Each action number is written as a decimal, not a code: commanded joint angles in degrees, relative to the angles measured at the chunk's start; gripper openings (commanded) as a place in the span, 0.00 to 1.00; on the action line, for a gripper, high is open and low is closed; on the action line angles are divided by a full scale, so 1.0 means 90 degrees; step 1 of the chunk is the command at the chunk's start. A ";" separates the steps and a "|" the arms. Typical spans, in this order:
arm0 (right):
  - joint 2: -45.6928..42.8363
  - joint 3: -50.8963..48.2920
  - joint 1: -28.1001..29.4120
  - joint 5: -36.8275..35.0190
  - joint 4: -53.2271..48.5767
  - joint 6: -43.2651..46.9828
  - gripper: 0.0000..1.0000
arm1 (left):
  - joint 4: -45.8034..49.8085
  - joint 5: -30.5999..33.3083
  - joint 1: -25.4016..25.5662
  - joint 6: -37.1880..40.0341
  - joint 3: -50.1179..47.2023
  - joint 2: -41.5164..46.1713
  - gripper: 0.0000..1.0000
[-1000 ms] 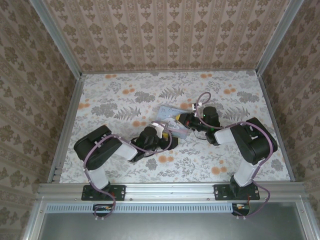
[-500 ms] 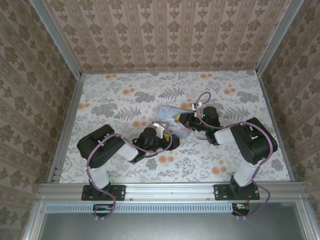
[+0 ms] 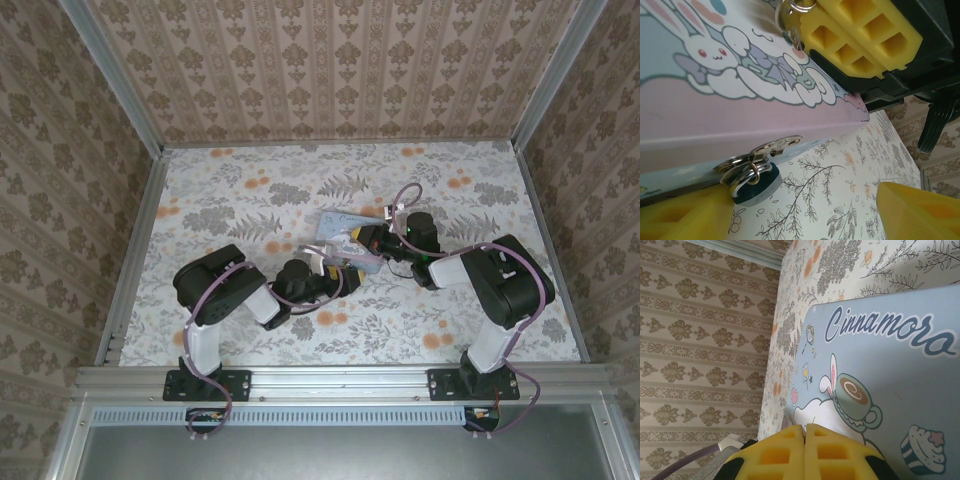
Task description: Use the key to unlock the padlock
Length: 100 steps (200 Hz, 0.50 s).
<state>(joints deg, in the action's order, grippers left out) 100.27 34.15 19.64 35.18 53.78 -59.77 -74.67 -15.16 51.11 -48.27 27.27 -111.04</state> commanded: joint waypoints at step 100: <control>0.0162 0.0142 -0.0020 0.0137 -0.0089 0.0016 0.00 | 0.0143 0.0231 0.0228 -0.0302 0.0171 -0.0196 0.75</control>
<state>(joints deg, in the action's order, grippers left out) 100.90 34.57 19.64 35.20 53.74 -59.94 -72.77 -13.87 52.82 -49.76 27.66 -110.28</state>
